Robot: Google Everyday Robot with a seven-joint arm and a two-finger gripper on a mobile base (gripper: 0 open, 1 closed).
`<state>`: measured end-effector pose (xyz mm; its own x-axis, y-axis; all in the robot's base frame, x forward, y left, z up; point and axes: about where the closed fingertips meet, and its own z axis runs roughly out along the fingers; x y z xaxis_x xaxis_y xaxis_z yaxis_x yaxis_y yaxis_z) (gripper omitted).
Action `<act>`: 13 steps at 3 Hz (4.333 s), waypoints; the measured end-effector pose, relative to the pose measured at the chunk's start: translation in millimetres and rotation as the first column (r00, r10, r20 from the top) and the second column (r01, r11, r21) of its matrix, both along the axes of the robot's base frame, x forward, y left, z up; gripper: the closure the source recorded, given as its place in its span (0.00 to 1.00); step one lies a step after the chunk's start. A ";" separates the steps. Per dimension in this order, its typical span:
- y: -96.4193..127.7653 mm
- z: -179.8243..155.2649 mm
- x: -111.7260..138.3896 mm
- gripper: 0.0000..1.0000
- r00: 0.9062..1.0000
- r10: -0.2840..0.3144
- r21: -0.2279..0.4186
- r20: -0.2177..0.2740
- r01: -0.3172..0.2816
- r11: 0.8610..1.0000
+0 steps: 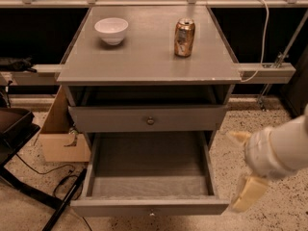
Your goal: Close middle drawer
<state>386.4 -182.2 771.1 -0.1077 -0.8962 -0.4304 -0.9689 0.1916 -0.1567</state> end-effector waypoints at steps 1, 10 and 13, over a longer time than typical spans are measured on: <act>-0.9 -104.7 -14.9 0.00 0.998 -0.011 0.031 -0.064 0.013 0.999; 37.8 -471.8 5.9 1.00 0.990 -0.094 0.457 -0.104 0.132 0.880; 41.9 -463.5 16.4 1.00 0.992 -0.102 0.478 -0.071 0.123 0.870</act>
Offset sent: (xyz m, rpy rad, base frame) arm -0.0033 -0.0378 -0.2957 0.0740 0.2069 -0.2341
